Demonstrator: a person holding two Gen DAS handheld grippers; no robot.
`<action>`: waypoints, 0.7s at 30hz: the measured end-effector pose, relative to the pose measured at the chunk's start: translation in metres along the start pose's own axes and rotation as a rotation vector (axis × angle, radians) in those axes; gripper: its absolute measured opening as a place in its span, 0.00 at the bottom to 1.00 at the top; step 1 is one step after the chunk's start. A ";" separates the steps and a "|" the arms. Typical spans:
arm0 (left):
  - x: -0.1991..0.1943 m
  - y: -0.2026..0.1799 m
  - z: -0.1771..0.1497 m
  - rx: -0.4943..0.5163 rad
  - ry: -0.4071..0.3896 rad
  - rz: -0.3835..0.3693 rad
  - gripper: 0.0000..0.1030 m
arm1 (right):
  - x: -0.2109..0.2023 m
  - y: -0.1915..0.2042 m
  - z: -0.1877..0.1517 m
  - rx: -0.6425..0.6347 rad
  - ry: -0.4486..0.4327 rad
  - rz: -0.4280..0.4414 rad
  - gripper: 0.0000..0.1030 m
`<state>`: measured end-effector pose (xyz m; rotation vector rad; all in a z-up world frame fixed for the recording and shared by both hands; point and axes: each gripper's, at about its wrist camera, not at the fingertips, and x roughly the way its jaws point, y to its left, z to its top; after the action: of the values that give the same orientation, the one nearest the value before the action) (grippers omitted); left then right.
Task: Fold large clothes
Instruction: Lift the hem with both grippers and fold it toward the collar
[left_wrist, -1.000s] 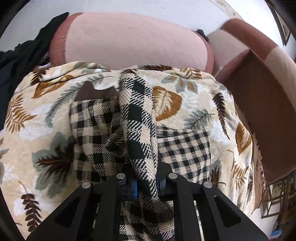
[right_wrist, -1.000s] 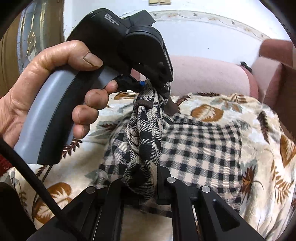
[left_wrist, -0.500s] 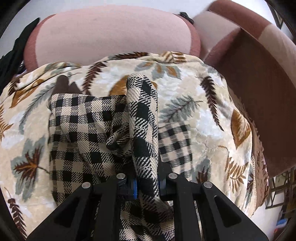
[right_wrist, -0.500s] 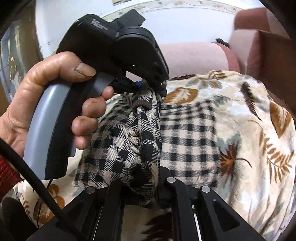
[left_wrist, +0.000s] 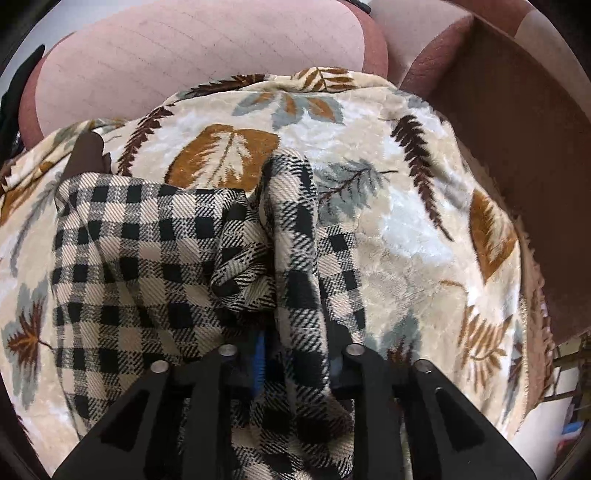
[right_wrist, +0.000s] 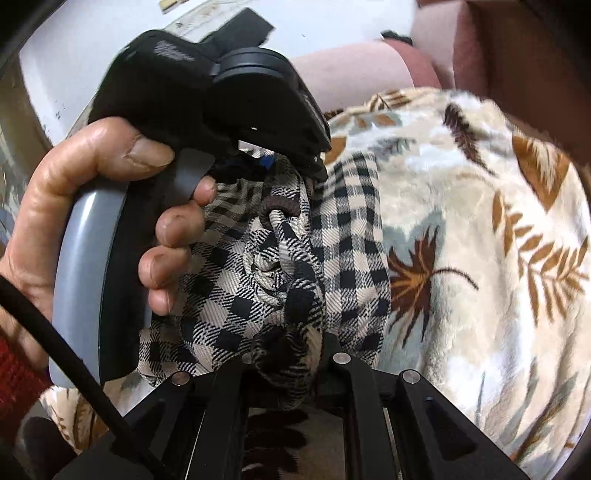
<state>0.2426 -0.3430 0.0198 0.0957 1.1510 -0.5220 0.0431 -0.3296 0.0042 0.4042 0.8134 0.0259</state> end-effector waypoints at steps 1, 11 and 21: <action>-0.004 0.001 0.000 -0.008 -0.005 -0.022 0.32 | 0.001 -0.001 0.000 0.004 0.006 0.001 0.11; -0.067 0.019 -0.019 0.020 -0.129 -0.057 0.50 | -0.008 -0.022 0.002 0.070 0.023 -0.035 0.37; -0.093 0.088 -0.092 -0.047 -0.148 0.047 0.50 | -0.034 -0.045 0.031 0.104 -0.145 -0.047 0.40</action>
<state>0.1753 -0.2032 0.0474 0.0431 1.0138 -0.4527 0.0359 -0.3880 0.0312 0.4795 0.6820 -0.0886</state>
